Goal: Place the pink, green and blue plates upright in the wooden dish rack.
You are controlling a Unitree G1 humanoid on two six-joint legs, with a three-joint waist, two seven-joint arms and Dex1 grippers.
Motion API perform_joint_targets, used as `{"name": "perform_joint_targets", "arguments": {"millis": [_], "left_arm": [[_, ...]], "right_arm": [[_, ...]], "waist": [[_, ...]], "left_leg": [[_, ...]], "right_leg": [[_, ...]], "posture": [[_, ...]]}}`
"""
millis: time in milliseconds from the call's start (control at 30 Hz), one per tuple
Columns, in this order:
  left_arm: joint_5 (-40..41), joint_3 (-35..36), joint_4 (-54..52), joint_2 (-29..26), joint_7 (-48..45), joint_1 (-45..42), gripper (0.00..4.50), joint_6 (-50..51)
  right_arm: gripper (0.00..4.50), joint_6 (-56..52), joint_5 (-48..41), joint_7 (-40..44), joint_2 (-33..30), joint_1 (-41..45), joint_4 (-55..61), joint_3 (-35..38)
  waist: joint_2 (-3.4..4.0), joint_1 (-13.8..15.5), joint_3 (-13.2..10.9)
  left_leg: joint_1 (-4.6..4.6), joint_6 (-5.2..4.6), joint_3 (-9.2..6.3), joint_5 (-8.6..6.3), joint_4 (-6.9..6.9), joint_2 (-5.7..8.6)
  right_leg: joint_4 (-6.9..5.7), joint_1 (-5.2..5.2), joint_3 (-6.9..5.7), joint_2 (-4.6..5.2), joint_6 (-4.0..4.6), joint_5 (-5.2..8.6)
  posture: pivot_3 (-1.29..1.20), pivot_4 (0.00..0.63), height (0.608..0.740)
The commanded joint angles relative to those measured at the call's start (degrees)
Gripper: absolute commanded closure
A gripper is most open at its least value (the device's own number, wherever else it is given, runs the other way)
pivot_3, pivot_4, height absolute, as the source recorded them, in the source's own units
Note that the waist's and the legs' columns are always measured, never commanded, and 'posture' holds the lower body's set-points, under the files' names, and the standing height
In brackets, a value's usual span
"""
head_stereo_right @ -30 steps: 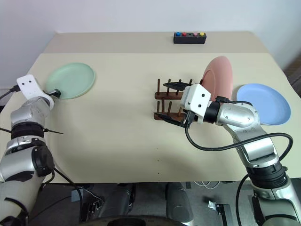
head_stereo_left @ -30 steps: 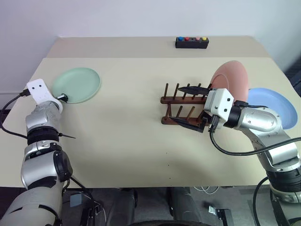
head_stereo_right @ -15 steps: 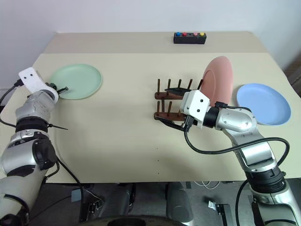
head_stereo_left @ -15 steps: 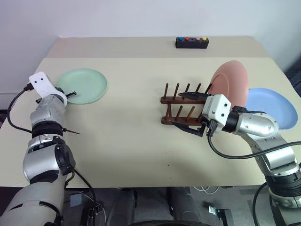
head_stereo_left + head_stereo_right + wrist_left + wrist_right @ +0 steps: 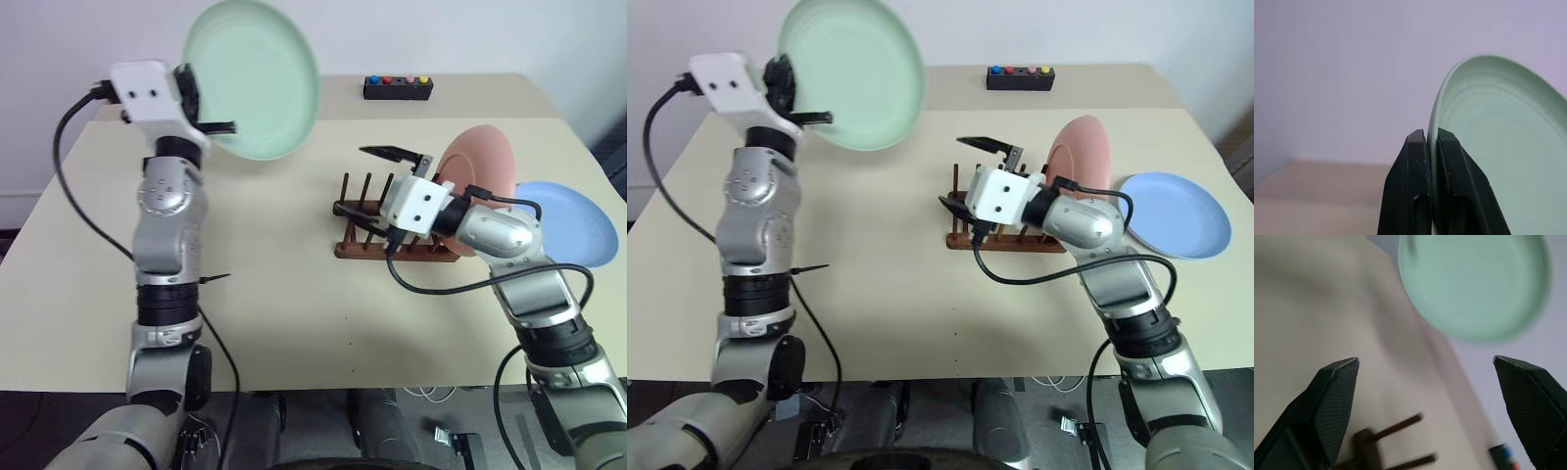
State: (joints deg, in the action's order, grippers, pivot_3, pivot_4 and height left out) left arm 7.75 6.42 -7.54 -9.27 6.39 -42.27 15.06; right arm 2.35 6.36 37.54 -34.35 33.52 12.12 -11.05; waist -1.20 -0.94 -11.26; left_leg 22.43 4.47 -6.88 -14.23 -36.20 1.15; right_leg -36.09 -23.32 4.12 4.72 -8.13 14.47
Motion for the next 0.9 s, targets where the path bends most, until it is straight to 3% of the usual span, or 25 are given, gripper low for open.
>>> {"name": "perform_joint_targets", "arguments": {"millis": [33, 367, 467, 700, 900], "left_arm": [[-3.61, -3.58, -7.11, 2.66, 2.6, 0.16, 4.46, 1.84], [-3.16, -8.9, -12.83, 8.24, -1.11, 1.41, 4.46, 6.51], [-3.27, -8.65, -13.08, 8.6, -1.58, 1.53, 4.5, 7.0], [-3.48, -8.41, -13.1, 9.09, -2.19, 1.69, 4.5, 7.84], [-2.98, -7.29, -12.86, 9.63, -2.61, 1.64, 4.5, 8.16]], "right_arm": [[0.0, 4.44, 5.12, -3.66, 1.32, 2.66, -1.52, -0.73], [0.0, 11.28, 14.56, -6.95, 1.47, 5.07, -7.11, -3.03], [0.82, 12.25, 15.3, -6.57, 1.34, 4.93, -7.76, -2.98], [4.32, 13.64, 17.3, -7.08, 1.19, 5.14, -8.59, -2.61], [4.43, 15.35, 19.25, -8.35, 0.9, 5.28, -9.01, -2.39]], "waist": [[0.0, 0.06, 0.0], [0.0, -0.02, 0.0], [0.0, -0.02, 0.0], [0.0, 0.03, 0.0], [0.0, 0.03, 0.0]], "left_leg": [[0.0, 0.0, 0.0, 0.0, 0.0, 0.0], [0.0, 0.0, 0.0, 0.0, 0.0, 0.01], [0.0, 0.0, 0.0, 0.0, 0.0, 0.01], [0.0, 0.0, 0.01, 0.0, -0.01, 0.01], [0.0, 0.0, 0.01, 0.0, -0.01, 0.01]], "right_leg": [[0.01, 0.0, 0.0, 0.0, 0.0, 0.0], [0.01, 0.01, 0.0, -0.01, 0.01, 0.0], [0.01, 0.01, 0.0, -0.01, 0.01, 0.0], [0.01, 0.01, 0.0, -0.01, 0.01, 0.0], [0.01, 0.01, 0.0, -0.01, 0.01, 0.0]], "posture": [[0.0, 0.15, 0.74], [0.0, 0.15, 0.74], [0.0, 0.15, 0.74], [0.0, 0.15, 0.74], [0.0, 0.15, 0.74]]}}
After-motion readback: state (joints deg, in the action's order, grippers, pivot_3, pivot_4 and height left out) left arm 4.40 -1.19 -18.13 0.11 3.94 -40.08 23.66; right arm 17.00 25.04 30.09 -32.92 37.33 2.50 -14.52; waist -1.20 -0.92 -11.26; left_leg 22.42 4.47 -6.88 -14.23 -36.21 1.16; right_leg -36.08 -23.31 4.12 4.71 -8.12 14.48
